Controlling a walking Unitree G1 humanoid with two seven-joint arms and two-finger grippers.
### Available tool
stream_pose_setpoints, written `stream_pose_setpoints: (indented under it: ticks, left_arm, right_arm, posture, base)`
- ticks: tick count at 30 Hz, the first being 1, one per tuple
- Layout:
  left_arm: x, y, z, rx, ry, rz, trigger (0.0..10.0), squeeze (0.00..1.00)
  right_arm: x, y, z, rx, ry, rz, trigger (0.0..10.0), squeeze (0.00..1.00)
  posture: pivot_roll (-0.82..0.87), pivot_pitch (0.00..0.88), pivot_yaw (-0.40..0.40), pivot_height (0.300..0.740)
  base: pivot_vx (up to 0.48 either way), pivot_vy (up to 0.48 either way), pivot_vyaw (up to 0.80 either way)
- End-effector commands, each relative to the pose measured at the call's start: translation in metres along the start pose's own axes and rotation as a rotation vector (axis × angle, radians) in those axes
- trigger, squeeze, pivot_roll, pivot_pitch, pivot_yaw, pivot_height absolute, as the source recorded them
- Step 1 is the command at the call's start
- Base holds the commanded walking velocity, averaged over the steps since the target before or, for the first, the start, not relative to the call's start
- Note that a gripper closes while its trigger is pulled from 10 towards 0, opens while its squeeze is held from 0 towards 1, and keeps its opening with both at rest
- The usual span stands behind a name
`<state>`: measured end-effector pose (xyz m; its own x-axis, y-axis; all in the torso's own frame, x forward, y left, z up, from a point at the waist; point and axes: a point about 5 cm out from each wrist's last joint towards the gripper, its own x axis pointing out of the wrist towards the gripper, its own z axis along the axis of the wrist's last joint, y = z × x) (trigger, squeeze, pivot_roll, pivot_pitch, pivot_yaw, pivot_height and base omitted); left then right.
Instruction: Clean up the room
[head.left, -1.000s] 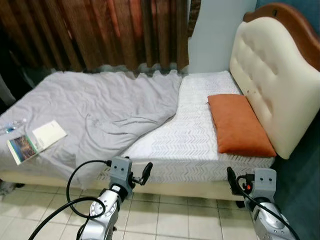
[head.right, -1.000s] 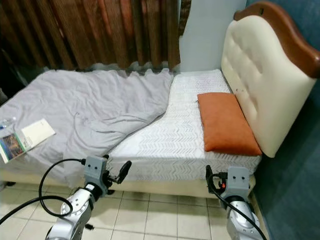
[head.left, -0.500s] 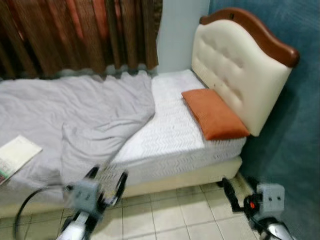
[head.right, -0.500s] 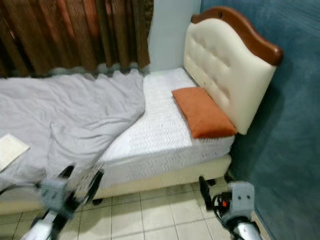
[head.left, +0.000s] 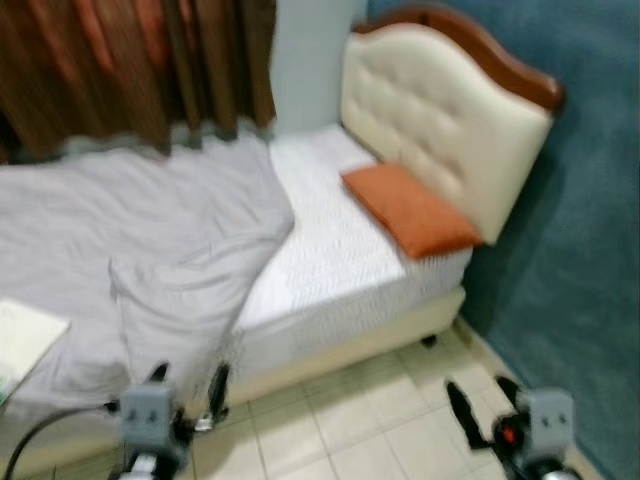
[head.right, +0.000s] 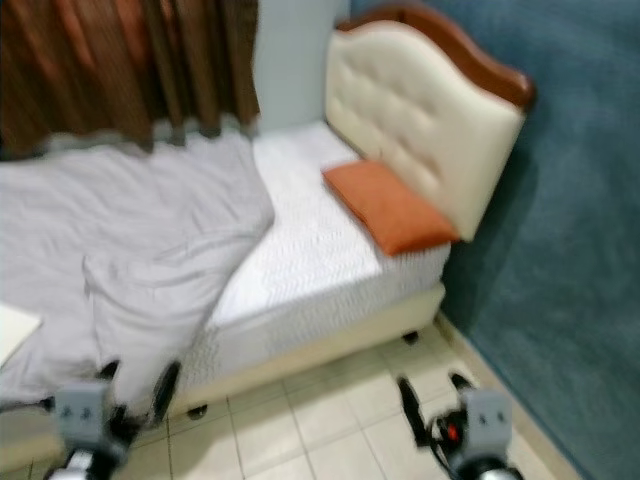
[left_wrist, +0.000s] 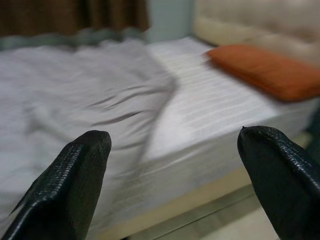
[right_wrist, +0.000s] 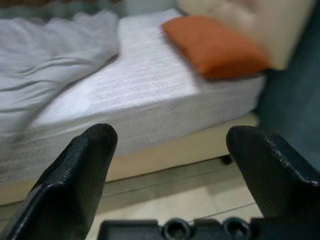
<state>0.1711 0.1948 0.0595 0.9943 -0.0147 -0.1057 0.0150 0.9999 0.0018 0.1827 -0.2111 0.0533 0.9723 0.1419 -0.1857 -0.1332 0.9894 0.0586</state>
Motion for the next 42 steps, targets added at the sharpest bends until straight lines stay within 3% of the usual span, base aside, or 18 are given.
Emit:
stream_pose_setpoints:
  ticks: [1, 7, 13, 21, 23, 26, 38, 40, 42]
  left_arm:
    - [0.000, -0.002, 0.003, 0.006, -0.009, 0.019, 10.0, 0.00]
    - [0.002, -0.002, 0.006, 0.033, -0.011, 0.032, 10.0, 0.00]
    - [-0.007, -0.003, 0.005, 0.048, -0.016, 0.041, 10.0, 0.00]
    - [0.002, -0.003, 0.010, 0.069, -0.025, 0.023, 10.0, 0.00]
    - [0.002, -0.003, 0.010, 0.069, -0.024, 0.021, 10.0, 0.00]
    - [0.003, -0.003, 0.009, 0.074, -0.019, 0.002, 10.0, 0.00]
    - [0.005, -0.007, 0.006, 0.079, -0.010, -0.020, 10.0, 0.00]
    - [0.008, -0.007, 0.002, 0.111, 0.019, -0.008, 10.0, 0.00]
    - [0.022, -0.006, 0.004, 0.136, 0.016, -0.014, 10.0, 0.00]
  right_arm:
    - [-0.003, -0.007, 0.002, 0.020, 0.007, -0.010, 10.0, 0.00]
    - [-0.002, -0.003, -0.001, 0.047, 0.030, 0.032, 10.0, 0.00]
    - [-0.002, 0.002, -0.001, 0.033, 0.039, 0.080, 10.0, 0.00]
    - [0.000, 0.007, 0.004, 0.014, 0.022, 0.105, 10.0, 0.00]
    - [0.007, 0.006, 0.004, 0.014, 0.022, 0.108, 10.0, 0.00]
    - [0.042, 0.003, 0.004, 0.014, 0.037, 0.106, 10.0, 0.00]
    - [0.046, 0.006, 0.004, 0.014, 0.028, 0.106, 10.0, 0.00]
    - [0.050, 0.004, 0.006, 0.014, 0.018, 0.103, 10.0, 0.00]
    - [0.053, 0.004, 0.008, 0.012, 0.011, 0.103, 10.0, 0.00]
  posture:
    - [-0.04, 0.002, -0.041, 0.740]
    - [-0.01, 0.011, -0.048, 0.740]
    - [-0.01, 0.014, -0.055, 0.740]
    - [0.00, 0.011, -0.049, 0.740]
    - [-0.01, 0.011, -0.049, 0.740]
    - [-0.01, 0.010, -0.042, 0.740]
    - [-0.01, 0.000, -0.029, 0.740]
    - [-0.01, 0.000, -0.029, 0.740]
    - [-0.01, 0.000, -0.030, 0.740]
  base:
    - [0.000, 0.476, 0.00]
    - [0.000, 0.476, 0.56]
    - [0.000, 0.476, 0.66]
    - [0.000, 0.476, 0.40]
    - [0.000, 0.480, 0.00]
    - [0.000, 0.480, 0.00]
    - [0.000, 0.480, 0.00]
    - [0.000, 0.240, 0.00]
    - [0.000, 0.000, 0.00]
